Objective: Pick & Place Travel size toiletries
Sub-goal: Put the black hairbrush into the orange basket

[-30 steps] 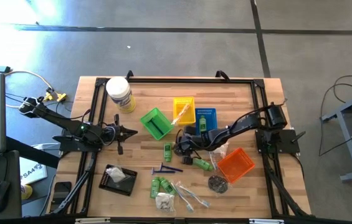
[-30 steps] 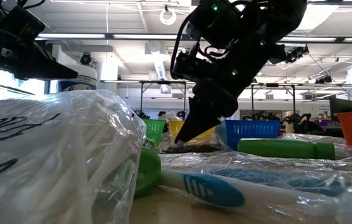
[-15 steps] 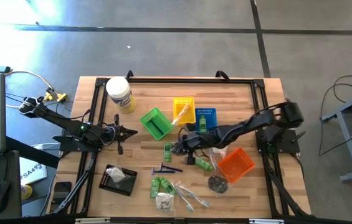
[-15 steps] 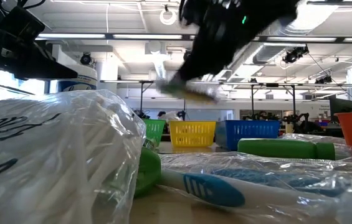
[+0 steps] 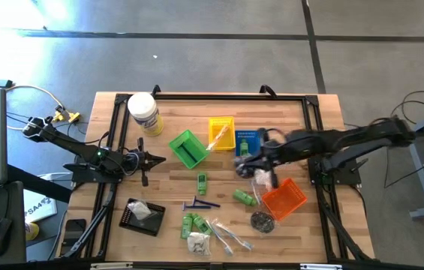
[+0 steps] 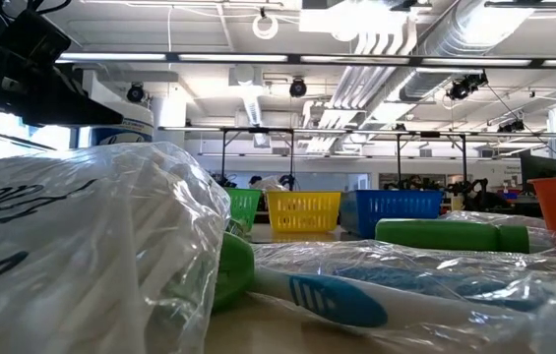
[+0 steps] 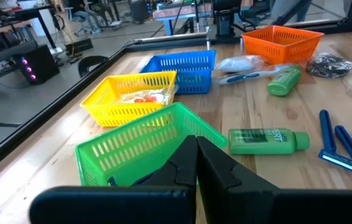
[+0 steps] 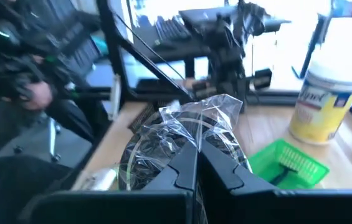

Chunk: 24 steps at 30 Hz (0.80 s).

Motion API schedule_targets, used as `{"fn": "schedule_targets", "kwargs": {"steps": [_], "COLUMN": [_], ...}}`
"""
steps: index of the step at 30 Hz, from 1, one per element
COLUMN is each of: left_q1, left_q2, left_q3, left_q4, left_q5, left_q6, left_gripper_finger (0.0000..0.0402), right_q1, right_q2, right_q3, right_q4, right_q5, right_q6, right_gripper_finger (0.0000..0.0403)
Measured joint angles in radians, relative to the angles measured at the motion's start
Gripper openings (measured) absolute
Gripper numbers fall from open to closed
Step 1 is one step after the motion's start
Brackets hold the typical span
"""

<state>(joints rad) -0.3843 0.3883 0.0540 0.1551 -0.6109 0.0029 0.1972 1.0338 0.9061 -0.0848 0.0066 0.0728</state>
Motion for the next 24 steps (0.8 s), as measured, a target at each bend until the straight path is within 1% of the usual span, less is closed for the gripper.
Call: {"fn": "schedule_targets", "kwargs": {"steps": [5, 10, 16, 20, 24], "left_q1": [0.0, 0.0, 0.0, 0.0, 0.0], "left_q2": [0.0, 0.0, 0.0, 0.0, 0.0], "left_q3": [0.0, 0.0, 0.0, 0.0, 0.0], "left_q4": [0.0, 0.0, 0.0, 0.0, -0.001], "left_q5": [0.0, 0.0, 0.0, 0.0, 0.0], "left_q6": [0.0, 0.0, 0.0, 0.0, 0.0], "left_gripper_finger": [0.0, 0.0, 0.0, 0.0, 0.0], "right_q1": [0.037, 0.072, 0.123, 0.15, 0.165], "right_q2": [-0.185, -0.357, -0.589, -0.714, -0.796], "right_q3": [-0.137, -0.28, -0.448, -0.514, -0.536], "right_q4": [0.018, 0.03, 0.082, 0.071, -0.001], "right_q5": [-0.042, 0.018, 0.017, 0.017, 0.022], "right_q6": [-0.007, 0.024, 0.012, 0.009, 0.02], "right_gripper_finger": [0.0003, 0.0003, 0.0003, 0.0003, 0.0003]}}
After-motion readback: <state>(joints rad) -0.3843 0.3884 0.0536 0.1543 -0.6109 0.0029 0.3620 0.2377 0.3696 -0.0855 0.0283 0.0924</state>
